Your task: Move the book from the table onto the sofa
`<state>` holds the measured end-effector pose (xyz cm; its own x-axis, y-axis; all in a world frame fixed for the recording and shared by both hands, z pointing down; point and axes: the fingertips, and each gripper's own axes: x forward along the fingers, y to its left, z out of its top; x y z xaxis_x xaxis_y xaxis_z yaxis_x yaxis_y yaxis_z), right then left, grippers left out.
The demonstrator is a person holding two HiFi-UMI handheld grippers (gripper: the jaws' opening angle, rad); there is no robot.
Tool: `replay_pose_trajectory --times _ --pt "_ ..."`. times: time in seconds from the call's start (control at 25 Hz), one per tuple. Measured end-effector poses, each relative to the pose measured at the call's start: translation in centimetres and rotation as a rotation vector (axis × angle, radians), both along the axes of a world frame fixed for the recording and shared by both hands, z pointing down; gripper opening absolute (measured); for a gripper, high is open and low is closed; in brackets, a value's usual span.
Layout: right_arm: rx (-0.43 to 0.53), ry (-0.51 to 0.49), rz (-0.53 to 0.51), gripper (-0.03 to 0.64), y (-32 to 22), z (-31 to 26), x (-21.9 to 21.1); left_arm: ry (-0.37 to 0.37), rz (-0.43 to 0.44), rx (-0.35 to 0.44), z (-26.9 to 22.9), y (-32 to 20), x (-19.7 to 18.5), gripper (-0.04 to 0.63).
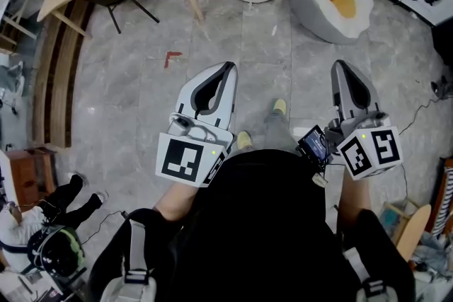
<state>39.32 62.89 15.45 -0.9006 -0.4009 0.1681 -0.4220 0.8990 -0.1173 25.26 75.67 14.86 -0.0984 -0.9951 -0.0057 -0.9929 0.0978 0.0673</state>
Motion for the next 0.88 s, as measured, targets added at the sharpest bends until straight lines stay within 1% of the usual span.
replay_pose_trajectory --times 0.36,0.6,0.88 --pt "0.022 -0.021 -0.014 0.008 -2.2 0.3 -1.1 -0.031 -0.007 0.008 0.1 -1.7 -0.7 0.006" --pt "0.022 -0.036 -0.023 0.007 -5.7 0.3 -2.7 -0.055 0.001 -0.007 0.0 -5.0 -1.7 0.006" --pt "0.011 -0.024 -0.021 0.008 -10.1 1.1 -4.5 -0.045 0.011 -0.023 0.7 -9.4 -3.5 0.006"
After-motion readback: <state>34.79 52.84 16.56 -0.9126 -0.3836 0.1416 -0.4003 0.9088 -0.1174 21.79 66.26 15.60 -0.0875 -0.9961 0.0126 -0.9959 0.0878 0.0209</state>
